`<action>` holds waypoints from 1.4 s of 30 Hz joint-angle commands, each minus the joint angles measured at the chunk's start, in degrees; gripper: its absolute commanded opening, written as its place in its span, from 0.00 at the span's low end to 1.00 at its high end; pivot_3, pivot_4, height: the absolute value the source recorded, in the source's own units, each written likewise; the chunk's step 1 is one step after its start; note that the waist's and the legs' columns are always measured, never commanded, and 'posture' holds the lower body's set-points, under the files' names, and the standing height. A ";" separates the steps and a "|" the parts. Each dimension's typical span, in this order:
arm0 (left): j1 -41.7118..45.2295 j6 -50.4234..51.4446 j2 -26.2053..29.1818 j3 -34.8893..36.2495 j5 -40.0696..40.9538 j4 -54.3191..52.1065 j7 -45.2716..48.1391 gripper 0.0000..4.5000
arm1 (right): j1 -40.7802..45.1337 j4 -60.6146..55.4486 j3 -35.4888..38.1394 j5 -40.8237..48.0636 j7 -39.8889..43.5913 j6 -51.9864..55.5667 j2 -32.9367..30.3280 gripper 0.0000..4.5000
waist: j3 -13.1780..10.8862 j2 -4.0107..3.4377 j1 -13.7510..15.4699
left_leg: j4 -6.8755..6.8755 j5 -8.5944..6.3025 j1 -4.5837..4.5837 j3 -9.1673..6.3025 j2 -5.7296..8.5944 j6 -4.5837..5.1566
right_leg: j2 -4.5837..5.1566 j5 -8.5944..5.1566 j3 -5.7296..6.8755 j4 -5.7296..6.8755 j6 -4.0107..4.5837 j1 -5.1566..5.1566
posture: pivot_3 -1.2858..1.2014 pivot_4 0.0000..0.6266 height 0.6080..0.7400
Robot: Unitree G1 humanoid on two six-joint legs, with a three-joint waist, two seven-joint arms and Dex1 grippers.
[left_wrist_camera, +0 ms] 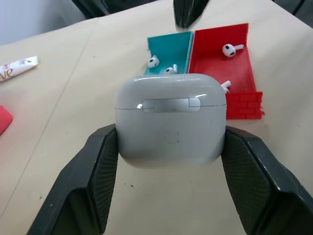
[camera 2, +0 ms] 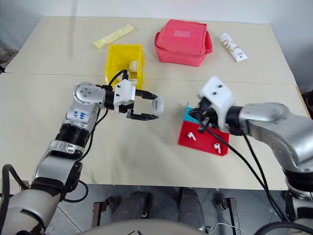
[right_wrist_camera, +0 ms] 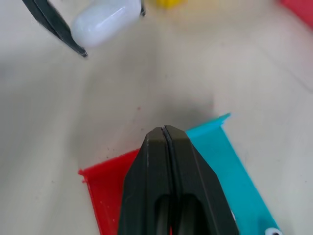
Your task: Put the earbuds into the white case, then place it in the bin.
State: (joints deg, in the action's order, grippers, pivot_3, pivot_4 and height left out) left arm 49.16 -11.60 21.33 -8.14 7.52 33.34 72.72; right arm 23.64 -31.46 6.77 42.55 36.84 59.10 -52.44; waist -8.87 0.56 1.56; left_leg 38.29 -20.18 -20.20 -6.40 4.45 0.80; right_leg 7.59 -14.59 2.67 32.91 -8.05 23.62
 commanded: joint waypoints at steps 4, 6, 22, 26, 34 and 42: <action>-0.79 0.38 -1.00 4.63 2.66 -1.92 -7.31 0.62 | -9.86 2.85 12.90 5.24 15.04 -11.71 0.79 0.24 | 0.01 0.01 0.00 | 0.03 0.00 0.02 0.03 -0.01 0.00 | 0.00 0.01 -0.01 -0.01 -0.01 -0.03 | 0.52 0.24 1.00; -0.77 0.97 -1.14 5.70 0.90 -1.12 -13.17 0.62 | -10.37 4.71 14.73 8.25 18.15 -12.16 1.34 0.34 | -0.01 0.04 0.15 | 0.04 0.00 0.03 0.00 -0.04 -0.01 | -0.02 0.01 0.00 -0.04 -0.01 -0.06 | 0.52 0.24 1.00; 6.37 6.60 1.48 8.40 -7.54 9.83 -39.94 0.62 | -11.08 7.42 15.61 6.21 17.11 -16.73 1.14 1.00 | -0.01 0.05 0.98 | 0.08 0.00 0.04 0.02 0.00 -0.03 | 0.02 0.02 -0.01 0.01 -0.03 -0.04 | 0.52 0.24 1.00; 10.14 6.78 2.14 8.53 -9.89 16.82 -47.47 0.62 | -11.90 7.13 16.16 6.00 16.60 -16.88 1.03 1.00 | -0.01 0.06 1.46 | 0.14 0.00 0.02 0.03 0.00 -0.03 | 0.02 0.03 -0.01 0.01 -0.05 -0.04 | 0.52 0.24 1.00; 11.73 -2.31 1.81 7.56 -8.40 20.44 -39.09 0.99 | -11.42 7.94 15.51 5.15 16.08 -17.81 0.81 1.00 | -0.03 0.09 1.50 | 0.17 0.00 0.00 0.05 0.02 -0.03 | 0.02 0.03 0.00 0.04 -0.06 -0.03 | 0.52 0.24 1.00; 3.36 2.83 4.46 13.50 5.30 2.70 -23.31 0.99 | -10.21 10.24 13.66 2.43 19.06 -21.42 0.84 1.00 | -0.02 0.07 0.95 | 0.17 -0.01 0.02 0.05 -0.06 -0.06 | 0.01 0.03 0.00 0.04 -0.06 -0.02 | 0.52 0.24 1.00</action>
State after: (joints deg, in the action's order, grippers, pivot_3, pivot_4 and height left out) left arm 53.35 -11.62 24.65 3.13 8.16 42.01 46.11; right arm 12.67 -21.54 19.97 45.39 54.73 39.83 -51.21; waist -8.88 0.63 2.51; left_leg 38.45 -20.19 -20.19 -6.34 4.37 0.73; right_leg 7.59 -14.56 2.66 32.95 -8.11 23.61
